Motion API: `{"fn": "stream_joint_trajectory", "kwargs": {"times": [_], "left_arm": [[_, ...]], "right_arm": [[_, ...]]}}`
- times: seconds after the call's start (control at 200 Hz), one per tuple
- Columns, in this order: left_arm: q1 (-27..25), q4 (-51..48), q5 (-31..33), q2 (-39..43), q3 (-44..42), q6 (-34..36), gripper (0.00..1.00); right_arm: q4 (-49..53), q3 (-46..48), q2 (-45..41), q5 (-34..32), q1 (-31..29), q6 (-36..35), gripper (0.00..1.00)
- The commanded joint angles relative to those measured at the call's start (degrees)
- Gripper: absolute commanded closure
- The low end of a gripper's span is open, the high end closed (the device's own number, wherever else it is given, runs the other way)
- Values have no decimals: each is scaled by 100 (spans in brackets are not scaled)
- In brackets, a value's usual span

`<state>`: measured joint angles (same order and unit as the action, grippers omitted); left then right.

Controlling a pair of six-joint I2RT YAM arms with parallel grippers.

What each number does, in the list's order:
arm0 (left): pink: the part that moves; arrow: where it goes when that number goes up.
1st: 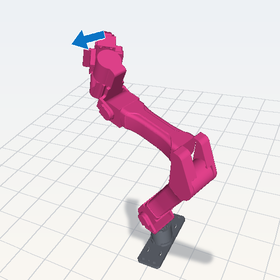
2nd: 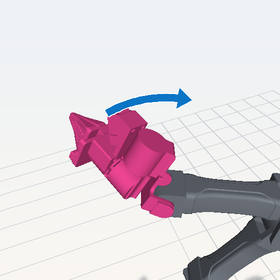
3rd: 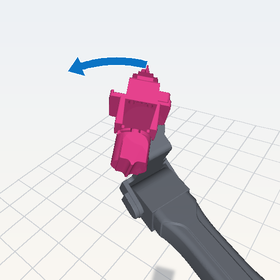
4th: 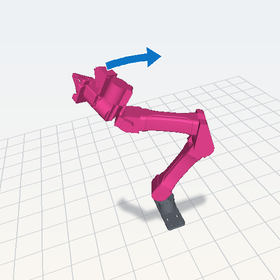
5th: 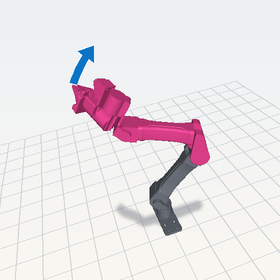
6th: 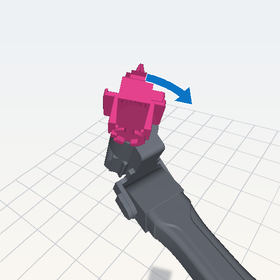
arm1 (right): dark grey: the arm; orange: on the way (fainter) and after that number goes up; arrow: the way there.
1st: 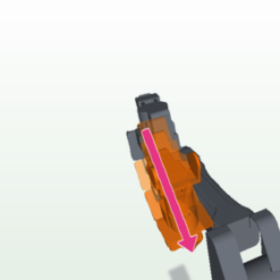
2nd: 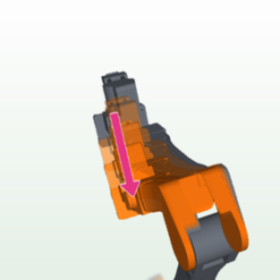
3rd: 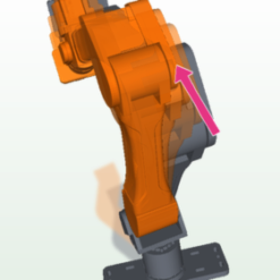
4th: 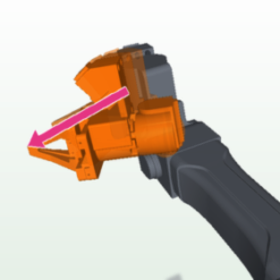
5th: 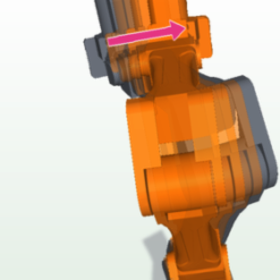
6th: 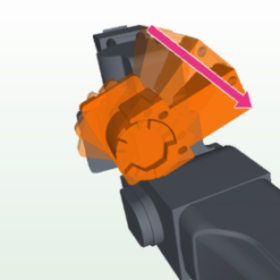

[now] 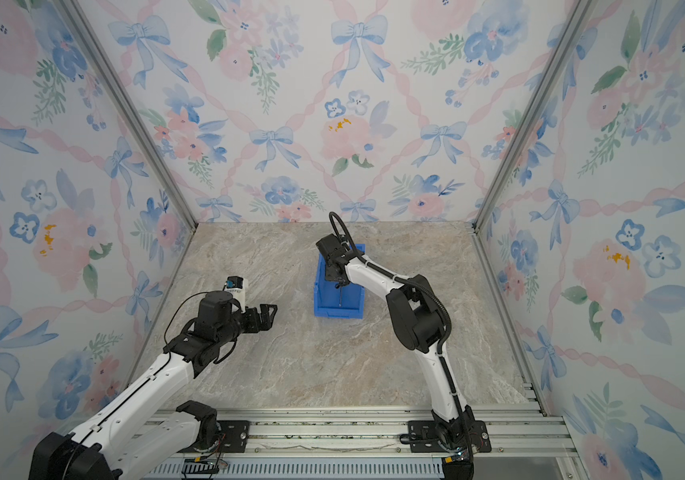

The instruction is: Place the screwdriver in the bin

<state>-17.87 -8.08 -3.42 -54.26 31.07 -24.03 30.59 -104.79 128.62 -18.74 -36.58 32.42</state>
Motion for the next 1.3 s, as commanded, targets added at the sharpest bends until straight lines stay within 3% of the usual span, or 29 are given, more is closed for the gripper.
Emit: {"fn": "stream_joint_trajectory", "kwargs": {"times": [0.0,0.42,0.81,1.09,1.295], "left_arm": [[-17,120,87,-32,127,114,3],[-18,131,109,25,96,110,3],[-8,124,210,144,86,127,2],[53,131,1301,309,14,-3,3],[102,360,1916,559,-183,338,2]], "right_arm": [[-77,30,-21,-103,-58,-61,78],[-119,-15,-126,-182,-139,-105,74],[-115,-135,-311,-342,-235,-237,61],[-245,-117,-908,-542,-393,-494,50],[-310,706,-2001,-796,-482,-766,42]]}}
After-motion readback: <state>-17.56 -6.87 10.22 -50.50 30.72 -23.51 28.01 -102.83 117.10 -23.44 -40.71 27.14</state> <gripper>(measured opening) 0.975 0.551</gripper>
